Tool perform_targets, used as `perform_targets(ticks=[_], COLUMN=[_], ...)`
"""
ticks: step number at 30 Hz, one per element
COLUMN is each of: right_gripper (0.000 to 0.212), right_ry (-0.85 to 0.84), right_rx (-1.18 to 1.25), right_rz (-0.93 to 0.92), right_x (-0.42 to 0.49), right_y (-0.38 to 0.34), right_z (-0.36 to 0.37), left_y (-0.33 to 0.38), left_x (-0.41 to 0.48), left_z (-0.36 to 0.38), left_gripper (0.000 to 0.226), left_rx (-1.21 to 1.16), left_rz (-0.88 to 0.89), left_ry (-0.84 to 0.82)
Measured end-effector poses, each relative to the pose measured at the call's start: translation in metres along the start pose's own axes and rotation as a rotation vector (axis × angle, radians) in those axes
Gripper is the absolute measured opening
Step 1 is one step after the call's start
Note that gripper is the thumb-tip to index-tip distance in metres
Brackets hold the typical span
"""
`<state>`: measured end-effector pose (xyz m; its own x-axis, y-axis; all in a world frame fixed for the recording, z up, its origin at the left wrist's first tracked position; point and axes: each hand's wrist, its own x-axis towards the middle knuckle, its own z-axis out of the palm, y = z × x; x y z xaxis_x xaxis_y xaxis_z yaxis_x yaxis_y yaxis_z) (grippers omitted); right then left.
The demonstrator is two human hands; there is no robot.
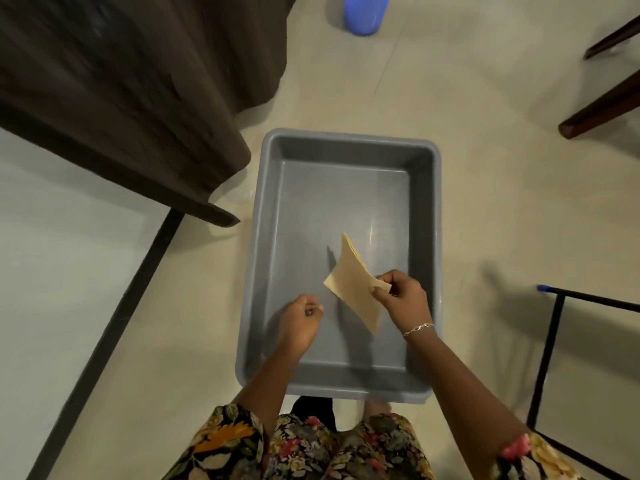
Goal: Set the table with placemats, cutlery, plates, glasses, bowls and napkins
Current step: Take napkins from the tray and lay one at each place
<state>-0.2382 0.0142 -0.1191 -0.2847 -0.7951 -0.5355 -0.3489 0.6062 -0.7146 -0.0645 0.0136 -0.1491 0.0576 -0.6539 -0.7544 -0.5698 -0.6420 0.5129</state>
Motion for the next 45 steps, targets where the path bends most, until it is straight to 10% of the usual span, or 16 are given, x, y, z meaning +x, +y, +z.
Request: perform_targets(ticks=[10,19,26,32,42,45], right_gripper=[0.024,0.014,0.016,0.030,0.028,0.026], right_ry=[0.197,0.413,1.007,0.612,1.167,1.211], right_rx=[-0.333,-0.366,0.356,1.316,1.059,0.948], right_rz=[-0.690,-0.765,-0.369,-0.067,-0.095,-0.119], right_x=[-0.132,-0.291,-0.434,-0.515,-0.574,-0.578], right_y=[-0.024,0.059,0.139,0.198,0.266,0.286], right_z=[-0.076,-0.159,-0.272,-0.340,-0.420,-0.451], left_y=[0.099,0.106,0.097,0.102,0.129,0.143], left_x=[-0.105,-0.269,-0.414,-0.510,-0.536,-0.534], left_z=[0.037,0.120,0.222,0.294,0.389,0.415], left_gripper=[0.057,0.051,0.038,0.021,0.073,0.051], left_rx=[-1.141,-1.029,-0.927,-0.818,-0.459,-0.249], left_rz=[-0.164,0.072,0.174,0.207,0.085,0.199], left_ry=[-0.435,-0.660,-0.932,-1.187,-1.351,-1.296])
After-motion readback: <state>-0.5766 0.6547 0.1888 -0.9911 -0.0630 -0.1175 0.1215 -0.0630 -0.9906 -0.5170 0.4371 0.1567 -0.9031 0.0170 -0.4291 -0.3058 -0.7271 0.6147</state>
